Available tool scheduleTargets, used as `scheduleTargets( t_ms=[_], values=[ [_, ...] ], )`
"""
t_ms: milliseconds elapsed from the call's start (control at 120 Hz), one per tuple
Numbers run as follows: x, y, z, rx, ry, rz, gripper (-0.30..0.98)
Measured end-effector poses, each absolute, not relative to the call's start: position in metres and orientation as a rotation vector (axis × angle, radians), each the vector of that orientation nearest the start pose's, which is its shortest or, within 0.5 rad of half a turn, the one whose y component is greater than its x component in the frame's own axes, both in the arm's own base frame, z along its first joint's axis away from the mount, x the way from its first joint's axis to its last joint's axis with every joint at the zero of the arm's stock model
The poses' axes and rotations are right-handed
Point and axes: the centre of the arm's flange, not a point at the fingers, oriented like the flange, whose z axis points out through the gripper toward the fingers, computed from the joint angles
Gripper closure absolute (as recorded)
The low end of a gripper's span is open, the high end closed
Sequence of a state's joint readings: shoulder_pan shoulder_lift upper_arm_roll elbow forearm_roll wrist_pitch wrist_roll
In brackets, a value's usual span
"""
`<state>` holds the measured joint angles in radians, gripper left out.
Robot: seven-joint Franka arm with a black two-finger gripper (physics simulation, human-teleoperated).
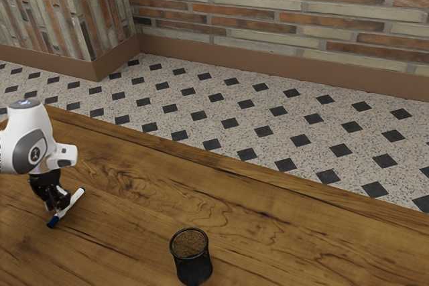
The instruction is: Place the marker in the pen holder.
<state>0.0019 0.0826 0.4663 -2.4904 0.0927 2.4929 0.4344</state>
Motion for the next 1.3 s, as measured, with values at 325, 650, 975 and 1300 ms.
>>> scheduleTargets(
  t_ms=[325, 650, 975, 1300],
  values=[
    [0.421, 0.208, 0.251, -3.077, 0.12, 0.142, 0.57],
    [0.421, 0.208, 0.247, -3.081, 0.128, 0.149, 0.63],
    [0.426, 0.202, 0.262, -3.085, 0.157, 0.104, 0.67],
    [0.438, 0.134, 0.336, -3.107, 0.361, 0.039, 0.71]
  ],
)
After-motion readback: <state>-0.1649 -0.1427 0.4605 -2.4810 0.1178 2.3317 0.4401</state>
